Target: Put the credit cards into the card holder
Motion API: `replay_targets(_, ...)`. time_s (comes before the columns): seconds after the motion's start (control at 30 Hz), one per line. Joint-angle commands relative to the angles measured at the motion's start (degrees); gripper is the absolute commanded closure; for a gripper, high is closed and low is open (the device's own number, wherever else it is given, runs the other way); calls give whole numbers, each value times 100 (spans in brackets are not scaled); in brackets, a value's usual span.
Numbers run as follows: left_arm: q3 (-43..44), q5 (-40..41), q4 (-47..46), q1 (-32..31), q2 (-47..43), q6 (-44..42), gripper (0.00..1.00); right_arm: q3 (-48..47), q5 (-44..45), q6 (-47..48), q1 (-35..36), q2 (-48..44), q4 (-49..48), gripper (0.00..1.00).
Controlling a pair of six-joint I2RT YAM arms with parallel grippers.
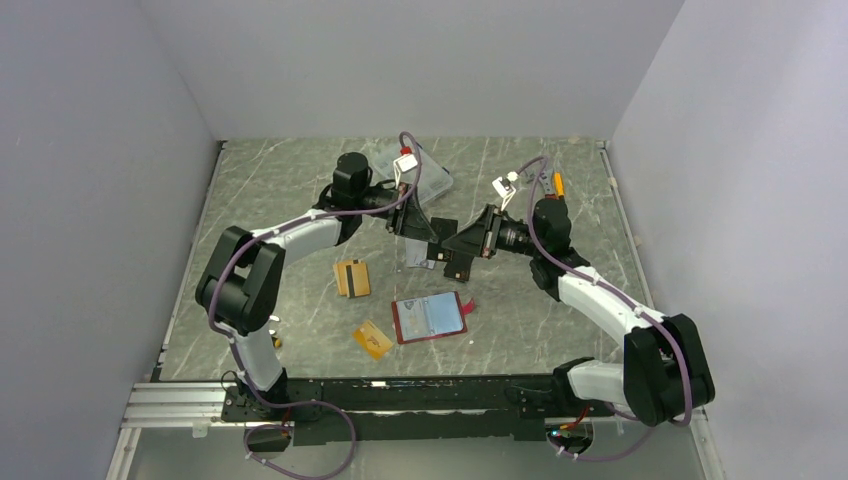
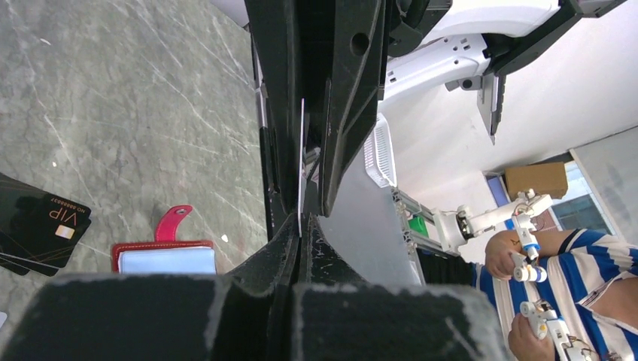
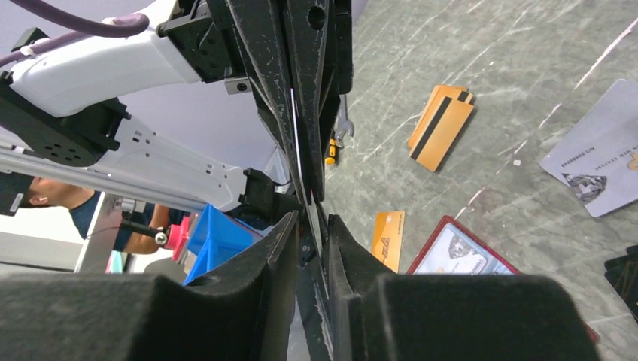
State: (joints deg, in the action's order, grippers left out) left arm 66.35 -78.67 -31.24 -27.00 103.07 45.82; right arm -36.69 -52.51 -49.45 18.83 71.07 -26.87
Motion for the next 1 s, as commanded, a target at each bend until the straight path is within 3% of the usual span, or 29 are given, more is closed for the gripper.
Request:
replay_targets(0.0,-60,-73,-629,-30,-296,314,100,-151,62,-134,162,93,-534,75)
replay_targets(0.2,-84,-54,-633,1,-369,343,99,-98,45,-249,255,143,-689,88)
replay_targets(0.33,-120,-61,-723,92,-420,458,89,-25,91,-89,249,-62,-393,100)
replay_targets(0.43,-153,-47,-874,154,-478,596,73,24,131,-35,253,-160,-252,100)
replay_targets(0.5,-160,-36,-923,157,-504,642,68,4,148,2,259,-153,-163,100)
replay_targets(0.63,-183,-34,-1248,159,-516,935,63,-92,149,99,307,-46,-13,100)
replay_targets(0.97,-187,-60,-1664,143,-490,1288,64,-440,230,507,651,273,582,100)
